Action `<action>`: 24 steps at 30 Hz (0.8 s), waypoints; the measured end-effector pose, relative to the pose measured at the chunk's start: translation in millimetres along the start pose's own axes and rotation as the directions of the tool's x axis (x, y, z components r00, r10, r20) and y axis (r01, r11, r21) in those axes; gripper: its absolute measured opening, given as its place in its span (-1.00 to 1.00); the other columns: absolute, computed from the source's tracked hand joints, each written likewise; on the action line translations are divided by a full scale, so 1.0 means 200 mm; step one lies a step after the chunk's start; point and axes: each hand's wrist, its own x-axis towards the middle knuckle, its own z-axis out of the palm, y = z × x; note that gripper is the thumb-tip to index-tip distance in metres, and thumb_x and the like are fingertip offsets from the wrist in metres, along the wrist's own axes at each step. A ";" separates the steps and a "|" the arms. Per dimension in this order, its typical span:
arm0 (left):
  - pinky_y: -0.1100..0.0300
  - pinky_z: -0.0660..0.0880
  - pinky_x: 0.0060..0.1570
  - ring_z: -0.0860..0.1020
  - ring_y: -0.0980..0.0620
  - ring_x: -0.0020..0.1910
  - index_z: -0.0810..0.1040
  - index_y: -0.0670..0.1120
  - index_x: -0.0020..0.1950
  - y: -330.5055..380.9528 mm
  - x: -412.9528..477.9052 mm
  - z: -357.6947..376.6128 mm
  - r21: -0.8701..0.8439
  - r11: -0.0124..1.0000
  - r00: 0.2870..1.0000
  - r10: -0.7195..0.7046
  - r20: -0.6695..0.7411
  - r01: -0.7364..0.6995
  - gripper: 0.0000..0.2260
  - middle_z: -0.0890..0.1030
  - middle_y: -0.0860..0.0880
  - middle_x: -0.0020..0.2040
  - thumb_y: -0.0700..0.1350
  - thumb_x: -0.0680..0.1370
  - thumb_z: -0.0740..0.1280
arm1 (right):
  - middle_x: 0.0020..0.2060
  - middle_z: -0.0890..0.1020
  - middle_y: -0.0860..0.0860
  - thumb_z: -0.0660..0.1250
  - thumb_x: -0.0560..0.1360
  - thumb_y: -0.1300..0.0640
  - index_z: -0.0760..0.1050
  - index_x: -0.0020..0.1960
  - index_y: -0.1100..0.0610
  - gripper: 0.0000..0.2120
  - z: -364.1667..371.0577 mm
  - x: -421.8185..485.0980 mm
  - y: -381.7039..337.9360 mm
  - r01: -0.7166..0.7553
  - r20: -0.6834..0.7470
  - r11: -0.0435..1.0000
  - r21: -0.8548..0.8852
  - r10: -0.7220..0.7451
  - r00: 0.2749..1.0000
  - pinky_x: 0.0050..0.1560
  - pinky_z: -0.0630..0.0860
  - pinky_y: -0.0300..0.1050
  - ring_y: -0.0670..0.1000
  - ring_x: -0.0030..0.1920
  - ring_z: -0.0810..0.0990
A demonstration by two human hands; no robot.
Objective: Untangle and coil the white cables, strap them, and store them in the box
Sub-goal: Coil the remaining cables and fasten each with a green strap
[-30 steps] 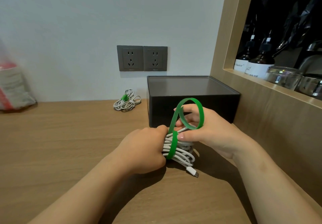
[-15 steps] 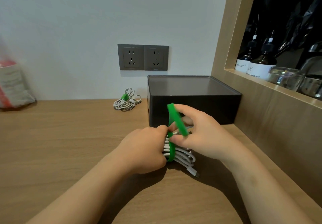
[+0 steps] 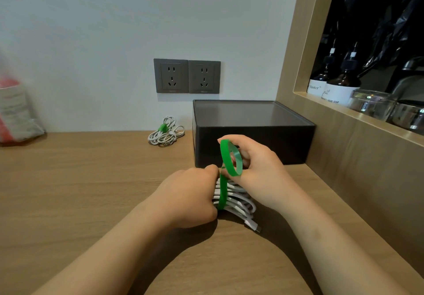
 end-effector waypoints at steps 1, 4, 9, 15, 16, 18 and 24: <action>0.34 0.29 -0.35 0.39 0.14 -0.20 0.31 0.03 0.17 0.00 0.00 0.00 0.003 1.000 1.000 -0.001 -0.002 0.001 -0.65 0.46 0.10 -0.09 -0.01 0.46 0.36 | -0.08 0.52 -0.23 0.34 0.48 0.26 0.39 0.28 -0.06 -0.56 0.01 0.00 0.01 -0.021 -0.004 1.000 0.004 0.021 1.000 -0.03 0.51 -0.36 -0.20 -0.02 0.53; 0.35 0.30 -0.36 0.42 0.13 -0.18 0.31 0.03 0.18 0.00 -0.01 0.00 -0.006 1.000 1.000 -0.015 0.000 0.015 -0.63 0.45 0.10 -0.10 0.00 0.45 0.37 | -0.07 0.55 -0.12 0.34 0.48 0.25 0.40 0.27 -0.03 -0.59 0.04 0.02 0.02 -0.089 0.006 0.996 0.021 0.089 0.996 -0.06 0.52 -0.31 -0.14 -0.03 0.54; 0.35 0.33 -0.29 0.44 0.12 -0.15 0.31 0.04 0.25 0.00 -0.02 0.01 -0.051 0.998 1.000 -0.022 -0.005 0.022 -0.58 0.45 0.11 -0.08 -0.02 0.45 0.38 | -0.01 0.50 -0.13 0.36 0.47 0.20 0.44 0.23 0.00 -0.64 0.06 0.04 0.03 -0.184 0.081 0.982 0.046 0.180 0.980 -0.10 0.42 -0.35 -0.15 0.01 0.48; 0.37 0.30 -0.35 0.41 0.13 -0.20 0.28 0.02 0.26 0.01 -0.03 0.01 -0.056 0.998 1.000 -0.029 -0.012 0.028 -0.57 0.41 0.12 -0.13 -0.02 0.46 0.37 | 0.10 0.53 -0.09 0.37 0.47 0.16 0.50 0.10 -0.06 -0.76 0.07 0.05 0.06 -0.226 0.126 0.973 0.056 0.217 0.968 0.10 0.44 -0.22 -0.08 0.16 0.49; 0.37 0.31 -0.35 0.42 0.12 -0.21 0.25 0.02 0.27 0.00 -0.03 0.01 -0.067 0.997 0.999 -0.033 -0.018 0.032 -0.55 0.41 0.12 -0.13 -0.03 0.46 0.37 | 0.01 0.57 -0.10 0.36 0.48 0.16 0.50 0.06 -0.07 -0.79 0.06 0.05 0.05 -0.235 0.150 0.968 0.084 0.221 0.964 0.02 0.48 -0.26 -0.10 0.07 0.53; 0.34 0.40 -0.32 0.47 0.11 -0.19 0.18 0.04 0.27 0.00 -0.04 0.02 -0.115 0.993 0.999 -0.037 -0.023 0.034 -0.51 0.47 0.09 -0.08 -0.06 0.46 0.38 | -0.07 0.58 -0.11 0.36 0.47 0.17 0.50 0.04 -0.06 -0.81 0.06 0.06 0.06 -0.220 0.152 0.972 0.089 0.205 0.967 -0.10 0.46 -0.31 -0.14 -0.02 0.54; 0.34 0.38 -0.37 0.50 0.11 -0.23 0.16 0.10 0.13 0.00 -0.08 0.02 -0.179 0.984 0.997 -0.017 -0.069 0.004 -0.59 0.51 0.05 -0.15 -0.12 0.47 0.36 | -0.05 0.56 -0.12 0.40 0.44 0.16 0.44 0.08 -0.07 -0.72 0.06 0.06 0.07 -0.205 0.116 0.971 0.121 0.191 0.975 -0.07 0.45 -0.34 -0.15 0.01 0.53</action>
